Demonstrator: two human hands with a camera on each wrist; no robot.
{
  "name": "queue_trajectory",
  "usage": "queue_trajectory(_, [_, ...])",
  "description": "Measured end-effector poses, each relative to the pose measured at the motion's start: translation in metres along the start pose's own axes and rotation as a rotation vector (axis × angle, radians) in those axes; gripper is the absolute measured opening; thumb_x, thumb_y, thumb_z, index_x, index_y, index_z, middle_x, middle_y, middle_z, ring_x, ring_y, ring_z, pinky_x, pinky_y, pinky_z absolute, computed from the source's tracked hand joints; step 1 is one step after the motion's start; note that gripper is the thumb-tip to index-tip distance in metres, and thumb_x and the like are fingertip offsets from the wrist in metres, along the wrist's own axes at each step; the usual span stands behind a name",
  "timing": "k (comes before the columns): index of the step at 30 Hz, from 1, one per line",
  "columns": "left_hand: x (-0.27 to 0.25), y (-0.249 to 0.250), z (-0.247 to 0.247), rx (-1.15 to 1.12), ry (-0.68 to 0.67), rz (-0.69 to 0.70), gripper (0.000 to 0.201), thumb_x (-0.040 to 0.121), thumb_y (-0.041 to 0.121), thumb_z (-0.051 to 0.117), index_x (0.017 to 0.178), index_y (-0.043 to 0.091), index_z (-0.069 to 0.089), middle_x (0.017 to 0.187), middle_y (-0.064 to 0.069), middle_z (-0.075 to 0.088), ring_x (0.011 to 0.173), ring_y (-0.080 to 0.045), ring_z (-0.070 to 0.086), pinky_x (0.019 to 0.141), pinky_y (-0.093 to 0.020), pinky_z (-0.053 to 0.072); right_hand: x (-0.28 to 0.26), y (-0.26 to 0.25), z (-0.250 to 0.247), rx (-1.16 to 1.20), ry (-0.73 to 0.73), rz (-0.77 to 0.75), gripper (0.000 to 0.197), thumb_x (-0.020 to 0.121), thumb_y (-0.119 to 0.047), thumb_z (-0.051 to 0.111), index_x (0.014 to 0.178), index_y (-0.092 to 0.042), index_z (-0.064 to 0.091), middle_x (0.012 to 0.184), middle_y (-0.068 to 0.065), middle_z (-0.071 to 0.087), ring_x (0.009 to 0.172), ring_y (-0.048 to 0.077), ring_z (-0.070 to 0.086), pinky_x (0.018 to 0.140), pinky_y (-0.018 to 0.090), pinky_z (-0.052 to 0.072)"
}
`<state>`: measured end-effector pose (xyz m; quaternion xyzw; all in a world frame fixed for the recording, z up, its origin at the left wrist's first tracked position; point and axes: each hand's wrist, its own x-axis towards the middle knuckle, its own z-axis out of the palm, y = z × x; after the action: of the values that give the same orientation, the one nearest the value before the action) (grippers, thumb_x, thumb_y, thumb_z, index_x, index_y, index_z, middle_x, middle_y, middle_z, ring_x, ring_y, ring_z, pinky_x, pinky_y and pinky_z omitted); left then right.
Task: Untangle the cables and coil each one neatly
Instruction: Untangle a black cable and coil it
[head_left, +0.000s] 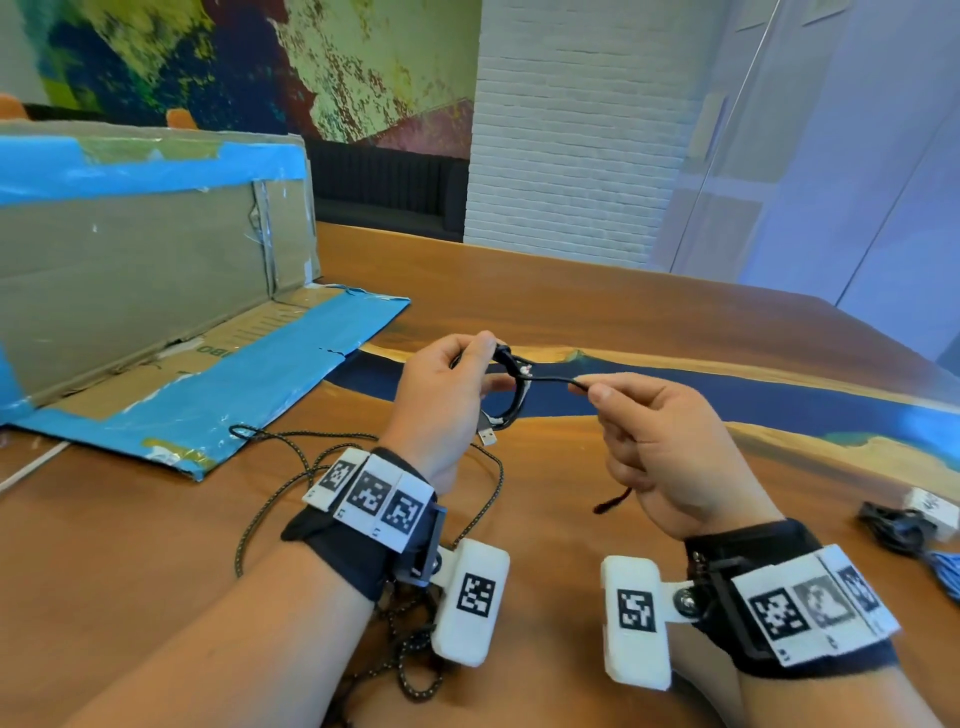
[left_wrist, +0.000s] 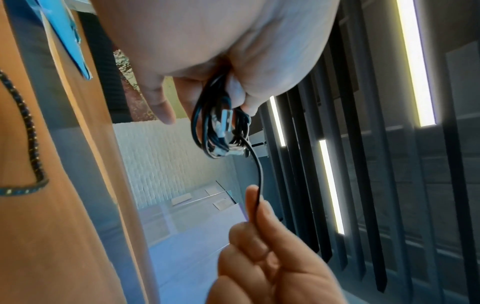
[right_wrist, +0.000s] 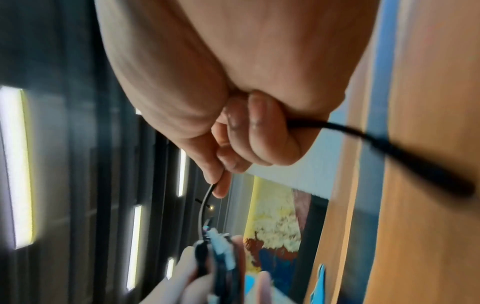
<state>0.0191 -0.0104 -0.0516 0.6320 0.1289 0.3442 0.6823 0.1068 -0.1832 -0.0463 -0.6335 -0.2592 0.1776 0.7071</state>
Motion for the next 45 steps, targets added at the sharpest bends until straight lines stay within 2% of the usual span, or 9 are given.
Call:
queue_trajectory(3, [-0.001, 0.002, 0.002, -0.172, -0.109, -0.114, 0.030, 0.109, 0.029, 0.047, 0.093, 0.007, 0.060, 0.073, -0.006, 0.064, 0.079, -0.026, 0.072, 0.089, -0.047, 0.054, 0.003, 0.005, -0.002, -0.190, 0.070, -0.061, 0.017, 0.100, -0.011, 0.064, 0.094, -0.013, 0.080, 0.060, 0.003, 0.053, 0.046, 0.015, 0.040, 0.044, 0.027, 0.033])
queue_trajectory(5, [-0.003, 0.005, 0.005, -0.267, -0.152, -0.171, 0.023, 0.109, 0.030, 0.046, 0.106, 0.010, 0.056, 0.106, -0.012, 0.053, 0.076, -0.026, 0.072, 0.079, -0.039, 0.059, 0.003, 0.010, 0.002, -0.261, 0.078, -0.097, 0.013, 0.098, -0.008, 0.066, 0.092, -0.010, 0.078, 0.066, 0.007, 0.067, 0.055, 0.020, 0.059, 0.053, 0.026, 0.048])
queue_trajectory(8, [-0.009, 0.007, 0.012, -0.367, -0.171, -0.202, 0.027, 0.109, 0.029, 0.045, 0.103, 0.005, 0.056, 0.113, -0.014, 0.044, 0.073, -0.026, 0.073, 0.064, -0.031, 0.059, 0.002, 0.018, 0.013, -0.309, 0.015, -0.143, 0.012, 0.097, -0.005, 0.066, 0.091, -0.008, 0.077, 0.079, 0.008, 0.078, 0.075, 0.020, 0.074, 0.069, 0.021, 0.055])
queue_trajectory(12, [-0.012, 0.005, 0.015, -0.375, -0.233, -0.175, 0.021, 0.109, 0.030, 0.045, 0.111, 0.010, 0.052, 0.110, -0.013, 0.042, 0.082, -0.027, 0.074, 0.071, -0.035, 0.061, -0.001, 0.018, 0.025, -0.314, -0.077, -0.141, 0.019, 0.096, -0.009, 0.068, 0.086, -0.018, 0.080, 0.077, -0.008, 0.077, 0.073, -0.001, 0.066, 0.067, 0.010, 0.047])
queue_trajectory(17, [-0.011, 0.001, 0.016, -0.220, -0.213, -0.112, 0.035, 0.109, 0.034, 0.044, 0.082, 0.013, 0.048, 0.069, -0.008, 0.029, 0.077, -0.036, 0.053, 0.076, -0.039, 0.059, 0.000, 0.029, 0.032, -0.184, -0.057, -0.005, 0.017, 0.100, -0.005, 0.061, 0.092, 0.001, 0.075, 0.063, 0.002, 0.057, 0.056, 0.012, 0.045, 0.055, 0.025, 0.042])
queue_trajectory(23, [-0.014, 0.003, 0.016, -0.154, -0.163, -0.015, 0.055, 0.109, 0.032, 0.045, 0.057, 0.028, 0.060, 0.078, -0.012, 0.041, 0.073, -0.028, 0.054, 0.058, -0.029, 0.053, -0.003, 0.029, 0.038, 0.209, -0.124, 0.125, 0.012, 0.097, -0.002, 0.061, 0.100, 0.000, 0.073, 0.072, 0.009, 0.067, 0.061, 0.017, 0.060, 0.065, 0.031, 0.056])
queue_trajectory(28, [-0.010, -0.001, 0.014, -0.100, -0.069, 0.017, 0.030, 0.108, 0.030, 0.049, 0.090, 0.017, 0.069, 0.054, 0.012, 0.047, 0.067, -0.016, 0.051, 0.062, -0.033, 0.054, -0.004, 0.025, 0.038, 0.344, -0.204, 0.244, 0.028, 0.099, -0.004, 0.050, 0.111, 0.001, 0.074, 0.096, 0.014, 0.072, 0.081, 0.024, 0.068, 0.087, 0.045, 0.057])
queue_trajectory(33, [-0.009, -0.004, 0.009, -0.002, -0.062, 0.096, 0.028, 0.106, 0.033, 0.053, 0.089, 0.022, 0.072, 0.065, 0.003, 0.055, 0.065, -0.016, 0.055, 0.064, -0.039, 0.055, -0.007, 0.025, 0.035, 0.383, -0.252, 0.268, 0.041, 0.089, -0.030, 0.064, 0.118, -0.002, 0.072, 0.105, 0.012, 0.070, 0.098, 0.025, 0.064, 0.091, 0.052, 0.050])
queue_trajectory(45, [-0.013, -0.004, 0.013, 0.064, -0.233, 0.174, 0.026, 0.106, 0.026, 0.053, 0.087, 0.015, 0.068, 0.064, -0.004, 0.048, 0.061, -0.016, 0.048, 0.059, -0.032, 0.044, -0.011, 0.018, 0.033, 0.337, -0.472, 0.110, 0.021, 0.089, -0.014, 0.066, 0.073, -0.015, 0.052, 0.093, 0.008, 0.058, 0.100, 0.028, 0.059, 0.091, 0.057, 0.047])
